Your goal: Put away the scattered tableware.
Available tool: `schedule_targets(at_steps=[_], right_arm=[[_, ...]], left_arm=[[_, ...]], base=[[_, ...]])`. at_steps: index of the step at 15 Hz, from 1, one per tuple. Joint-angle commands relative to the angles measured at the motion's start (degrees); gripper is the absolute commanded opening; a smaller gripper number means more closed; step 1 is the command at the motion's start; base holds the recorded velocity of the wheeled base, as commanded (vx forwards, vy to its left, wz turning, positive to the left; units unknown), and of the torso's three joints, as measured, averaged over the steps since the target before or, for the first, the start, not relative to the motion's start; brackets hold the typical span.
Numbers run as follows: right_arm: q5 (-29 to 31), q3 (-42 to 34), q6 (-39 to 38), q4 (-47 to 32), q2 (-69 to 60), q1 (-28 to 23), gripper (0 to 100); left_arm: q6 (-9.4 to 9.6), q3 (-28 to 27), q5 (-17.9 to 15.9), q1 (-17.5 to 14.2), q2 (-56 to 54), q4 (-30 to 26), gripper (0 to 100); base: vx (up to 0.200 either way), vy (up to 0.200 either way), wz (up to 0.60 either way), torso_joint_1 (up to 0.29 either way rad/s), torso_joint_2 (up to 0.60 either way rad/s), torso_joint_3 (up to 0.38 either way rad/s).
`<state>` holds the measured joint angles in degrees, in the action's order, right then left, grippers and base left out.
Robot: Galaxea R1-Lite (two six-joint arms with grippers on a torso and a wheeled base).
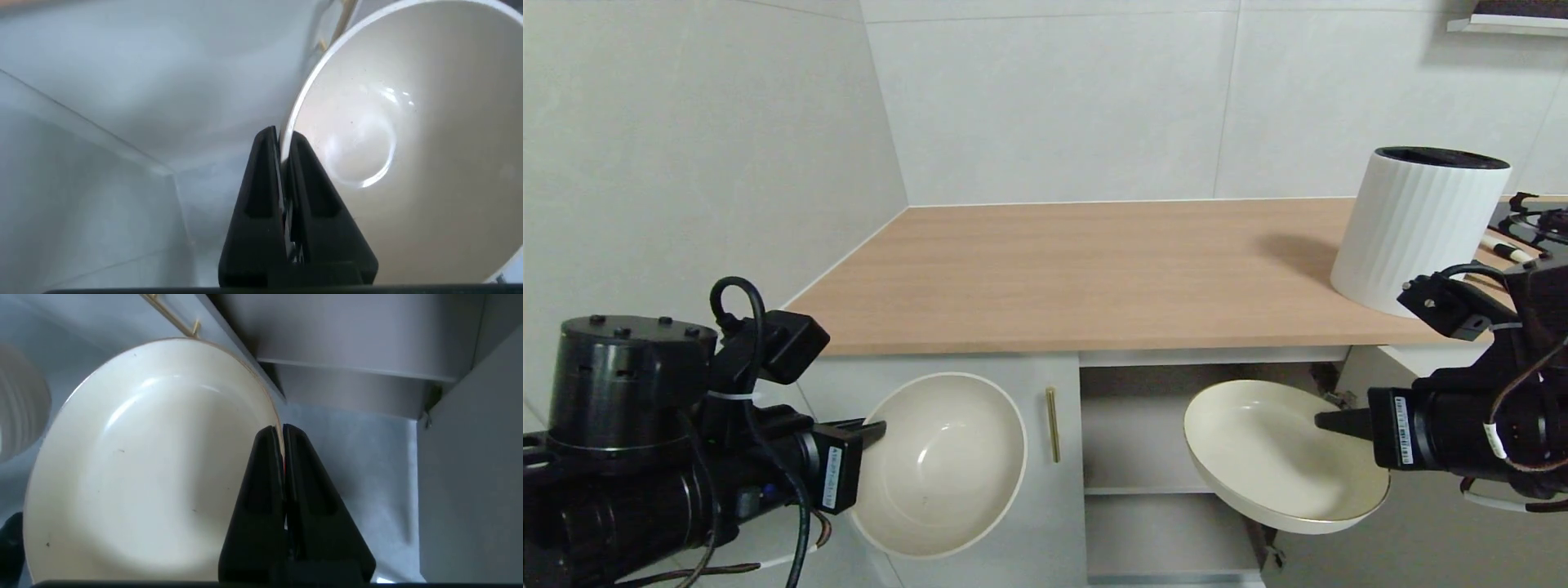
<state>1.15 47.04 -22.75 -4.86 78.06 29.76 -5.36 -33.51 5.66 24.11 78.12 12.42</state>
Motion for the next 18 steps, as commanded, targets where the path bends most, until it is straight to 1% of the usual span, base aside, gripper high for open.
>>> schedule_targets(at_steps=[1,6,13,15,18], right_arm=[[0.0,-0.11,-0.02,-0.06,0.96,0.04,0],[0.0,-0.11,-0.02,0.03,1.05,0.04,0],[0.0,-0.29,-0.02,0.12,1.48,0.04,0],[0.0,-0.37,-0.02,0.03,1.48,0.04,0],[0.0,-0.37,-0.02,0.03,1.48,0.04,0]], left_arm=[[-0.09,0.9,0.14,0.41,1.6,0.23,0],[-0.7,0.9,-0.12,0.76,1.78,0.23,0],[-0.7,0.9,-0.12,1.11,2.21,0.23,0],[-0.7,0.9,-0.12,1.11,2.21,0.23,0],[-0.7,0.9,-0.12,1.11,2.57,0.23,0]], base=[[0.0,0.0,0.0,-0.09,0.25,0.134],[0.0,0.0,0.0,-0.149,0.42,0.263],[0.0,0.0,0.0,-0.122,0.45,0.325],[0.0,0.0,0.0,-0.036,0.21,0.159],[0.0,0.0,0.0,-0.013,0.04,0.026]])
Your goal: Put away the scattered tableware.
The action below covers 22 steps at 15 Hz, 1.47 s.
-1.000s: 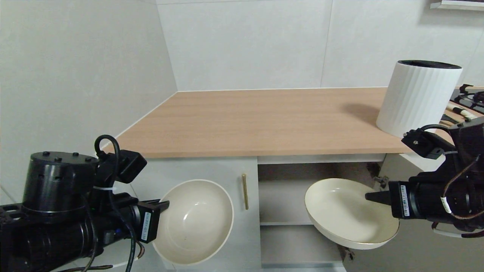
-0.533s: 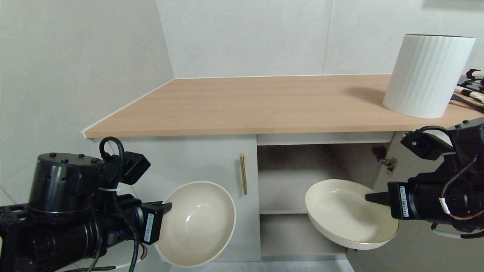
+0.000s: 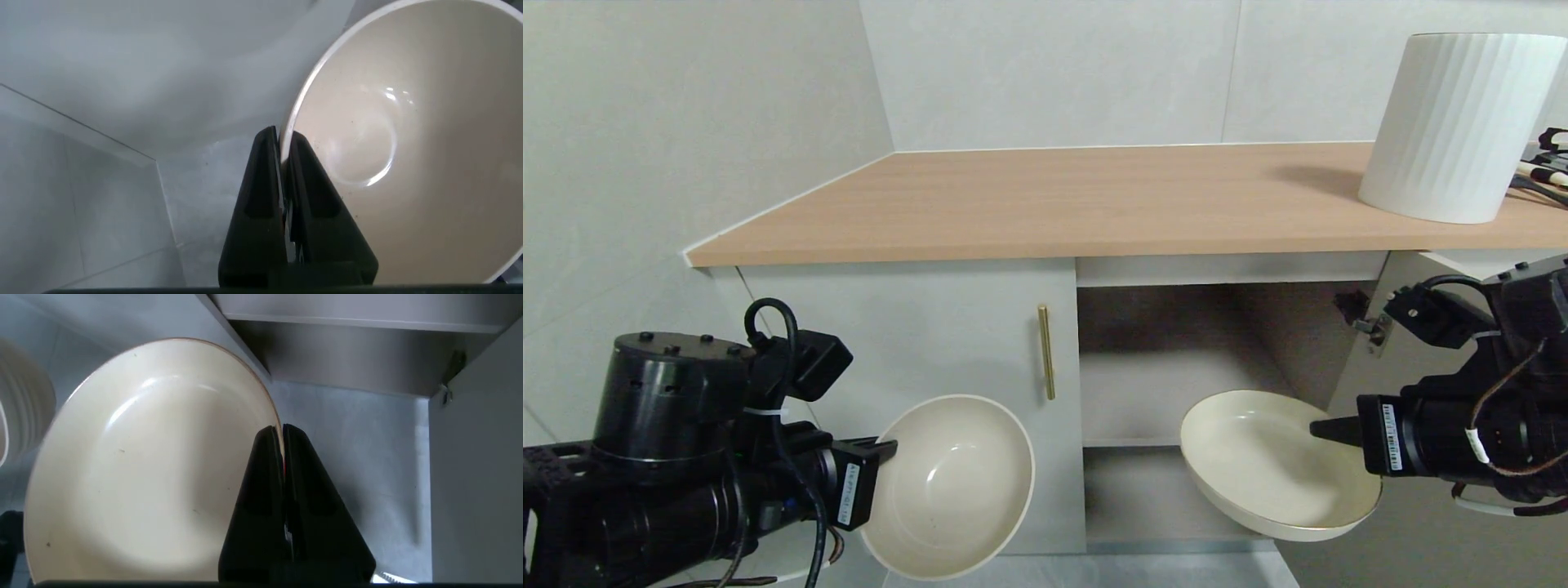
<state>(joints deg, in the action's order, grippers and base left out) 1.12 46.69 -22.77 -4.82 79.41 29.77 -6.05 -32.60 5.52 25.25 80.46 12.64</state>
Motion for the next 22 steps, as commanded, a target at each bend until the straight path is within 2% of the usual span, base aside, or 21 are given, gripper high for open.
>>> schedule_targets(at_steps=[1,5,6,7,8,9,10,11,12,13,15,18,22], right_arm=[[0.02,-0.02,0.01,-0.02,0.13,0.03,0],[0.02,0.07,0.1,1.83,4.44,0.11,0],[0.28,-0.02,0.01,3.41,7.25,0.11,0],[0.72,0.07,0.01,4.73,9.36,0.11,0],[0.81,0.51,-0.08,7.19,12.35,0.03,0],[0.81,0.51,-0.08,9.39,14.63,0.03,0],[1.43,0.51,-0.08,15.8,19.99,-0.41,0],[1.69,0.68,0.01,18.17,21.84,-0.85,0],[2.04,1.47,0.18,25.73,28.96,-1.64,0],[2.04,2.97,0.54,27.58,32.48,-1.91,0],[3.19,8.42,0.54,27.84,38.8,-2.52,0],[9.6,14.31,-2.01,28.11,46.63,-2.61,0],[11.18,16.68,-4.03,29.16,50.93,-4.9,0]], left_arm=[[0.07,-0.01,0.01,0.07,0.31,0.01,0],[0.07,-1.68,0.19,2.18,3.04,0.28,0],[-0.28,-3.35,0.1,2.61,4.18,0.54,0],[-1.69,-4.49,0.01,2.97,5.06,0.63,0],[-3.8,-5.37,-0.16,3.23,5.94,0.63,0],[-4.41,-5.55,-0.34,3.32,6.47,0.63,0],[-4.59,-5.81,-0.6,3.32,8.05,0.63,0],[-4.59,-5.99,-0.6,3.32,8.58,0.63,0],[-4.68,-6.16,-0.69,3.32,10.25,0.72,0],[-4.68,-6.25,-1.04,3.32,11.04,0.72,0],[-4.68,-6.16,-2.71,3.32,11.65,0.72,0],[-4.76,-6.07,-2.89,3.67,11.65,0.63,0],[-4.85,-5.55,-2.71,6.48,13.85,0.63,0]], base=[[0.0,0.0,0.0,0.0,0.0,0.0],[0.0,0.0,0.0,0.0,0.0,0.0],[0.0,0.0,0.0,0.0,0.0,0.0],[0.0,0.0,0.0,0.0,0.0,0.0],[0.0,0.0,0.0,0.0,0.0,0.0],[0.0,0.0,0.0,0.0,0.0,0.0],[0.0,0.0,0.0,0.0,0.0,0.0],[0.0,0.0,0.0,0.0,0.0,0.0],[0.0,0.0,0.0,0.0,0.0,0.0],[0.0,0.0,0.0,0.0,0.0,0.0],[0.0,0.0,0.0,0.0,0.0,0.0],[0.0,0.0,0.0,0.0,0.0,0.0],[0.0,0.0,0.0,0.0,0.0,0.0]])
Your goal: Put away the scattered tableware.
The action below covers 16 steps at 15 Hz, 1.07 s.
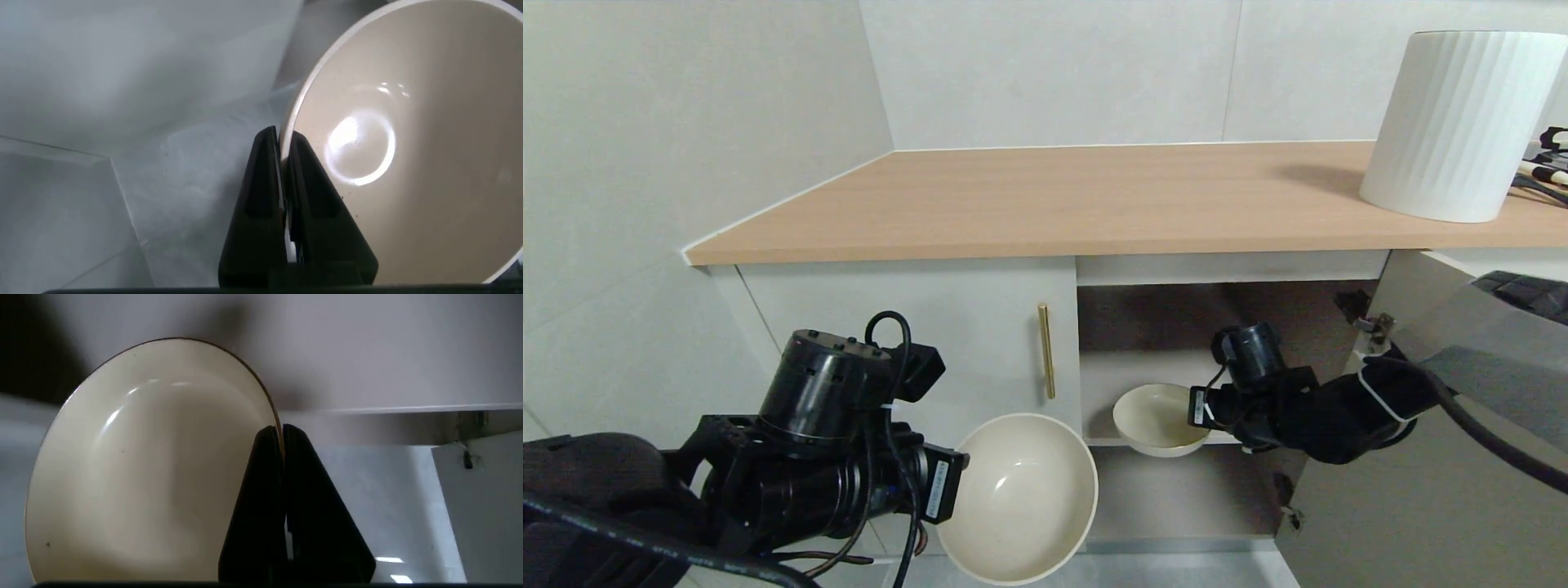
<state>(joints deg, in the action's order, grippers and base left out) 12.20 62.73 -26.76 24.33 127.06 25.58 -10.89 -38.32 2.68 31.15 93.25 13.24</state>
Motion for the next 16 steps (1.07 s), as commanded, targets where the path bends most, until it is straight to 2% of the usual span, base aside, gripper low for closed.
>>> schedule_targets(at_steps=[1,5,8,16], right_arm=[[1.68,0.72,0.13,1.77,4.33,-0.97,0],[5.81,2.04,0.48,3.62,8.03,-1.58,0],[9.95,6.7,0.48,3.35,11.98,-2.81,0],[13.55,12.59,0.57,3.09,15.94,-3.95,0]], left_arm=[[-0.01,0.17,0.13,0.67,1.24,0.03,0],[-0.01,0.52,0.22,1.2,1.76,0.03,0],[-0.01,0.52,0.31,1.2,1.68,0.12,0],[-0.01,0.52,0.31,1.2,1.85,0.12,0]], base=[[0.0,0.0,0.0,0.0,0.0,0.0],[0.0,0.0,0.0,0.0,0.0,0.0],[0.0,0.0,0.0,0.0,0.0,0.0],[0.0,0.0,0.0,0.0,0.0,0.0]])
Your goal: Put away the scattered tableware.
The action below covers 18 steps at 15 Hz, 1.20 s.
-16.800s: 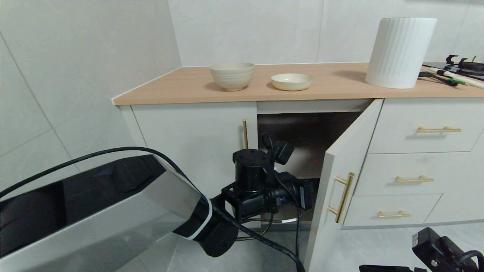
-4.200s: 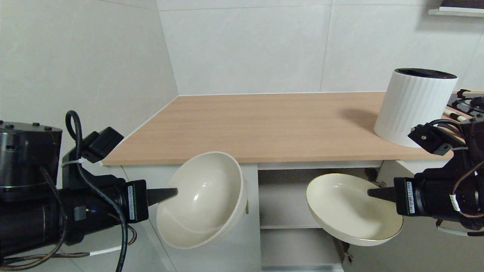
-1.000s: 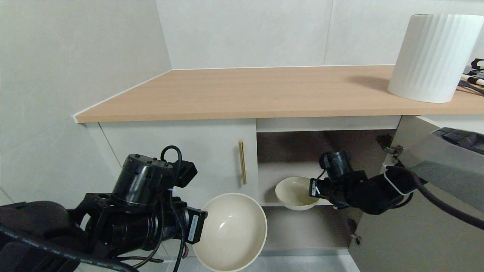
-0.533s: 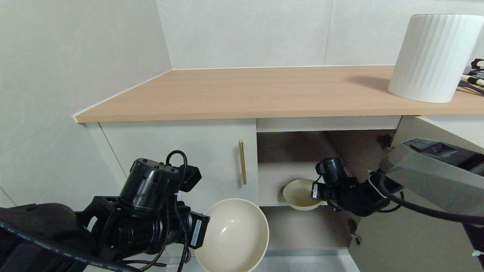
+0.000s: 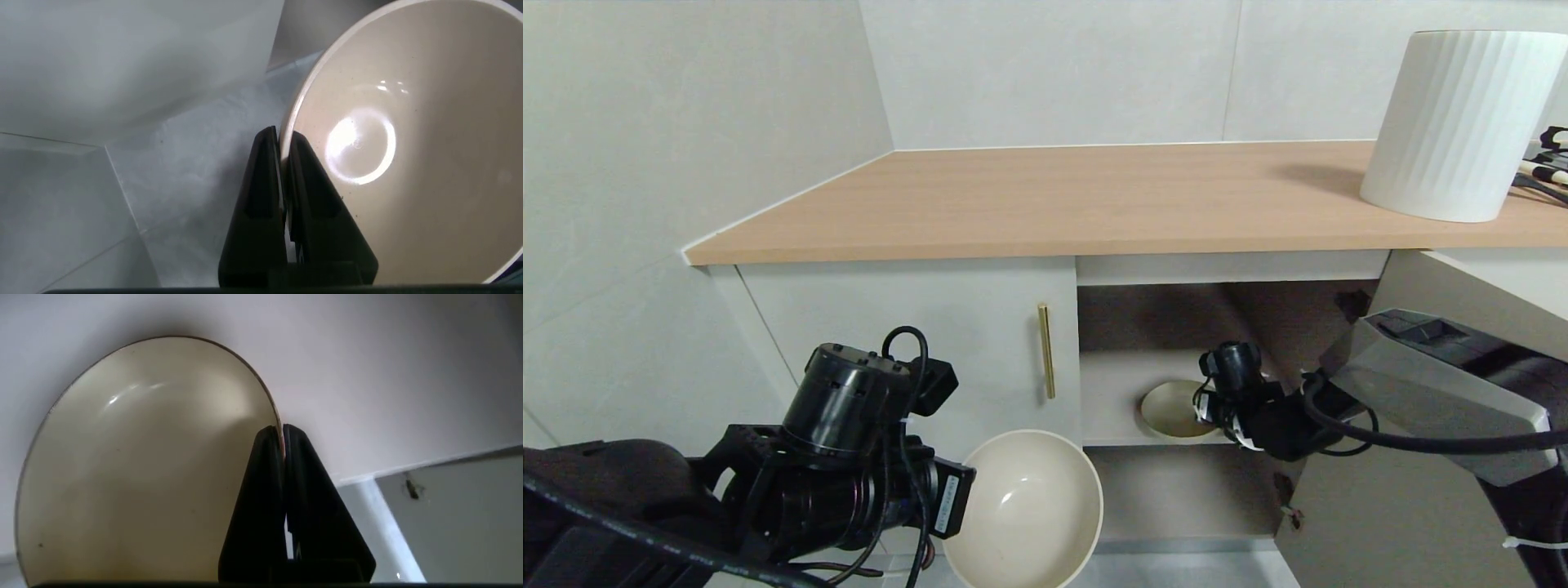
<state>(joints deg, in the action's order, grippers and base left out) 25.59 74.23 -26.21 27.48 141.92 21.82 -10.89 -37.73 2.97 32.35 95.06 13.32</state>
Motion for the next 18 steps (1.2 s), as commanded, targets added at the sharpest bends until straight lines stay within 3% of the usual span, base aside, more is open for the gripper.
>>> schedule_targets(at_steps=[1,4,11,12,18], right_arm=[[0.78,2.15,-0.07,0.03,1.6,-0.38,0],[3.68,5.05,-0.07,-0.06,3.1,-0.82,0],[3.94,5.4,-0.16,-0.14,3.1,-0.9,0],[4.12,5.4,-0.07,-0.14,3.1,-0.9,100],[4.21,5.93,-0.42,0.03,2.75,-1.17,100]], left_arm=[[-0.01,-0.06,0.01,-0.01,0.04,0.04,0],[-0.01,-0.06,0.01,-0.01,0.04,0.04,0],[-0.01,-0.06,0.01,-0.01,0.04,0.04,0],[-0.01,-0.06,0.01,-0.01,0.04,0.04,0],[-0.01,-0.15,0.01,-0.01,0.04,0.04,0]], base=[[0.0,0.0,0.0,0.0,0.0,0.0],[0.0,0.0,0.0,0.0,0.0,0.0],[0.0,0.0,0.0,0.0,0.0,0.0],[0.0,0.0,0.0,0.0,0.0,0.0],[0.0,0.0,0.0,0.0,0.0,0.0]])
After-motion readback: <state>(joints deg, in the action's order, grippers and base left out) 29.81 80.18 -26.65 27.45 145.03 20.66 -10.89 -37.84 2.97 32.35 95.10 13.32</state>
